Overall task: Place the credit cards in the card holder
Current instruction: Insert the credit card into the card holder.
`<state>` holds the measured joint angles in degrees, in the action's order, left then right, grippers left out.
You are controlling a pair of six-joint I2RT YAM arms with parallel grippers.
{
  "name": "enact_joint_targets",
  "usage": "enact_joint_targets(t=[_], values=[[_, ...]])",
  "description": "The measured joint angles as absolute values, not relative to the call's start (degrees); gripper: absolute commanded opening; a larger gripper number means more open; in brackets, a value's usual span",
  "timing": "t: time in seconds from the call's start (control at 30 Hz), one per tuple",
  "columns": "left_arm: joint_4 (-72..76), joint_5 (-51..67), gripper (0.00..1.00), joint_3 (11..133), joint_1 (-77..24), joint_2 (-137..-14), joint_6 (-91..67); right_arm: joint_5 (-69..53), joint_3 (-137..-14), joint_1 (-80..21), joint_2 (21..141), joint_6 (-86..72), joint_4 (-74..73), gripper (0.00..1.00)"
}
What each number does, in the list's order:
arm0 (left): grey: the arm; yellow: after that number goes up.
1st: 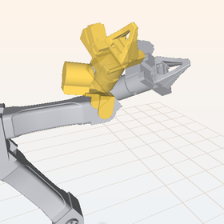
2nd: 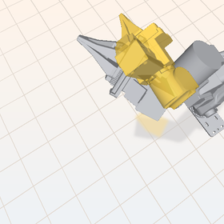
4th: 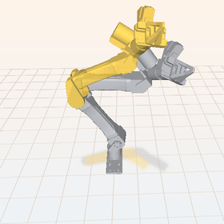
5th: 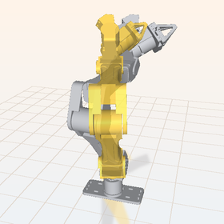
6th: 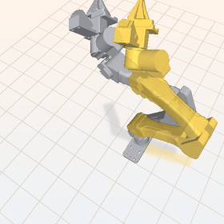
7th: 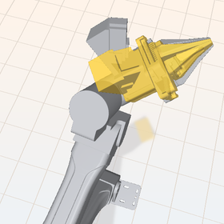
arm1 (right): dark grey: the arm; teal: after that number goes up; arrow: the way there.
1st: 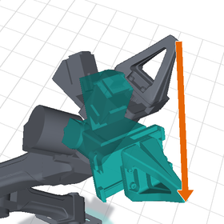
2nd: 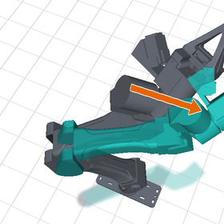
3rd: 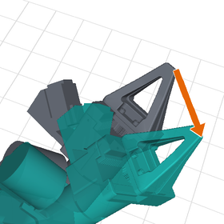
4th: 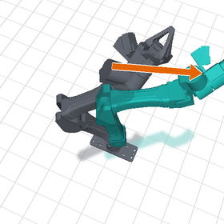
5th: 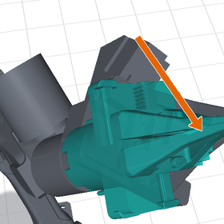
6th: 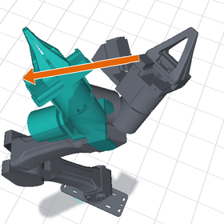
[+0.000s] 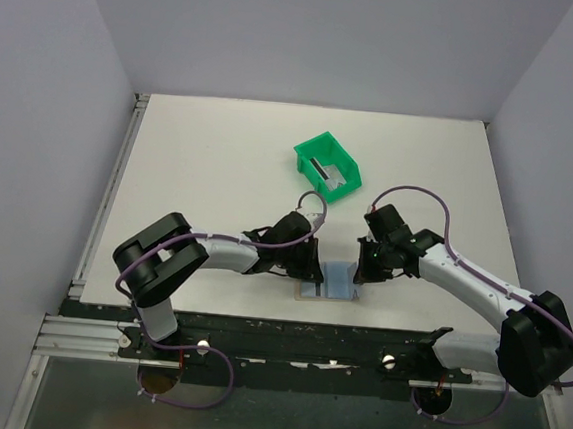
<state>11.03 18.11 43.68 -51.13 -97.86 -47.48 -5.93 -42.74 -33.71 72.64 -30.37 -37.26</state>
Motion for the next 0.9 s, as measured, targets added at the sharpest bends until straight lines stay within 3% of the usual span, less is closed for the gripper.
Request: enact_joint_targets(t=[0.9], values=[[10.8,17.8,0.06,45.3,-51.8,-99.8,-47.3,-10.8,-41.9,-33.6,70.0,-30.4,-34.0,0.0]])
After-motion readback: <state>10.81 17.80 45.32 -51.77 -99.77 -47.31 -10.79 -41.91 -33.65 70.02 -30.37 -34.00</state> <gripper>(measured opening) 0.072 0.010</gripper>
